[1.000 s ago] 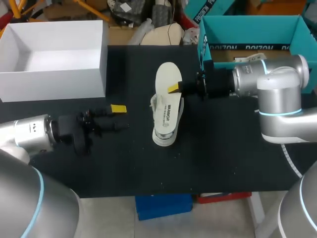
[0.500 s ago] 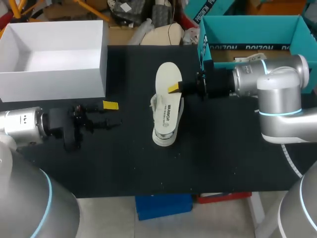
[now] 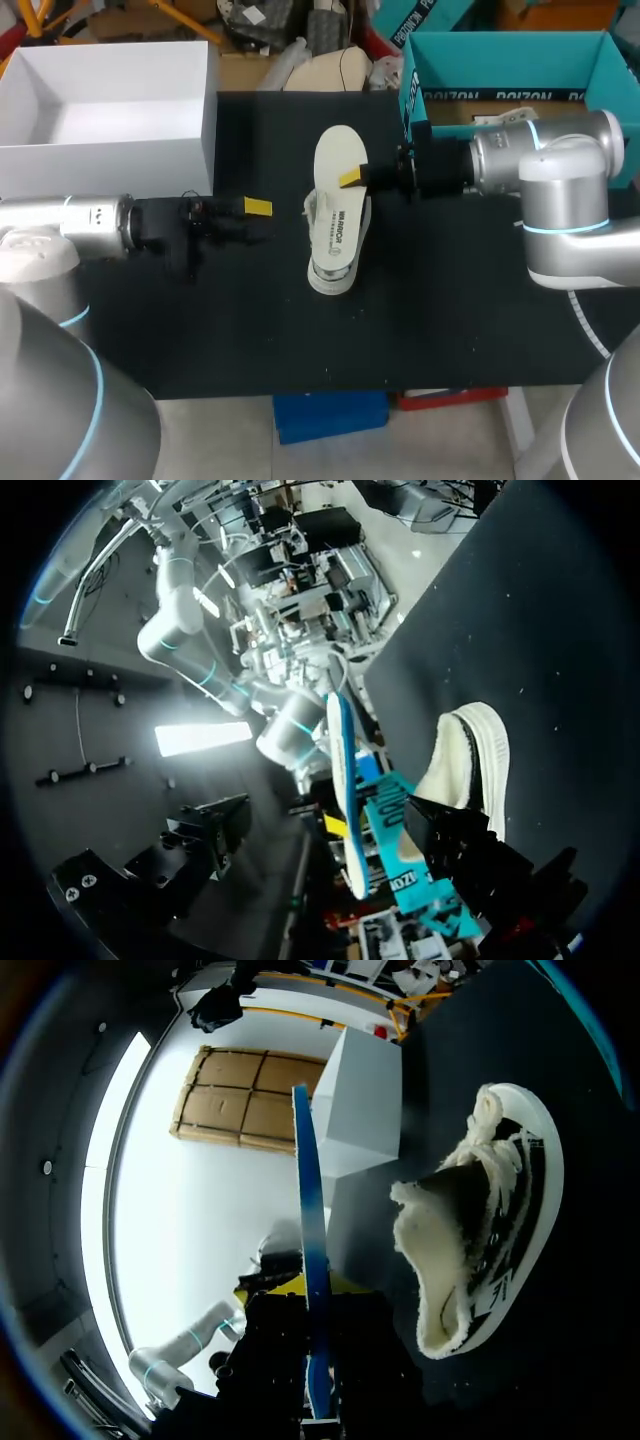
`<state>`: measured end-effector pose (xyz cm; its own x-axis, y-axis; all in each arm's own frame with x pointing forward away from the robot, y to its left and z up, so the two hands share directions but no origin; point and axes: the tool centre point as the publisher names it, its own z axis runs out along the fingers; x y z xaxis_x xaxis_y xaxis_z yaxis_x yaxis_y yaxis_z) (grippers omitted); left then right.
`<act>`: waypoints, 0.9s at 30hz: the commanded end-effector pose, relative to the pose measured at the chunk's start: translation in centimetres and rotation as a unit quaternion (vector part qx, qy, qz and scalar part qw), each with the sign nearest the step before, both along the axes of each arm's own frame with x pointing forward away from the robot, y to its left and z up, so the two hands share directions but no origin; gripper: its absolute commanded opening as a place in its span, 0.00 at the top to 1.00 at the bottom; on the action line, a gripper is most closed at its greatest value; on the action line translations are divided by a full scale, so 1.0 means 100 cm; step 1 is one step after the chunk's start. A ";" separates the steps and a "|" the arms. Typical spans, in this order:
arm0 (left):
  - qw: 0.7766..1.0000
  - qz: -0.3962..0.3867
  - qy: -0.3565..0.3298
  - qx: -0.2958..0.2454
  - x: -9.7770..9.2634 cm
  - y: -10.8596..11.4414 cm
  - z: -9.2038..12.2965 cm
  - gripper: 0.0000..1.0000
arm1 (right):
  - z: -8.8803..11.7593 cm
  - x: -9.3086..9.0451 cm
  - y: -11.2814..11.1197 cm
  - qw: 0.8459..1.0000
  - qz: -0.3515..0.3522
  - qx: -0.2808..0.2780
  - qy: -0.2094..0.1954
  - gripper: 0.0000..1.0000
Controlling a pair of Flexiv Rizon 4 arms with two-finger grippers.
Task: Take the shoe out of the shoebox, open the shoe tongue, remove and reinsert the insole, then place the shoe into the shoebox
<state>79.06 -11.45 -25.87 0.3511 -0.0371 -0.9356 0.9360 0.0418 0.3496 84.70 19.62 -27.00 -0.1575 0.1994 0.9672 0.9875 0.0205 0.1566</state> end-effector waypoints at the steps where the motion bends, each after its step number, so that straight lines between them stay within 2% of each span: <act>1: 1.000 -0.014 -0.004 -0.008 0.017 -0.026 -0.010 0.17 | 0.000 0.000 0.000 1.000 0.000 -0.001 0.001 1.00; 3: 1.000 -0.018 -0.001 -0.018 0.020 -0.034 -0.011 0.13 | 0.000 0.000 0.000 1.000 0.000 -0.001 0.001 1.00; 4: 1.000 -0.020 -0.002 -0.019 0.022 -0.038 -0.010 0.22 | 0.000 0.000 0.000 1.000 0.000 -0.001 0.001 1.00; 5: 1.000 -0.022 -0.004 -0.020 0.022 -0.042 -0.010 0.56 | 0.000 0.000 0.000 1.000 0.000 -0.001 0.001 1.00; 6: 1.000 -0.023 -0.004 -0.021 0.023 -0.046 -0.010 0.62 | 0.000 0.000 0.000 1.000 0.000 -0.001 0.001 1.00; 9: 0.999 -0.029 -0.009 -0.019 0.024 -0.055 -0.011 0.51 | 0.000 0.000 0.000 1.000 0.000 -0.001 0.001 1.00; 13: 0.999 -0.034 -0.011 -0.019 0.025 -0.066 -0.011 0.60 | 0.000 0.000 0.000 1.000 0.000 -0.001 0.001 1.00; 18: 0.999 -0.041 -0.017 -0.023 0.026 -0.083 -0.007 0.61 | 0.000 0.000 0.000 1.000 0.000 -0.001 0.001 1.00; 27: 0.999 -0.036 -0.025 -0.028 0.033 -0.102 -0.004 0.80 | 0.000 0.000 0.000 1.000 0.000 -0.001 0.001 1.00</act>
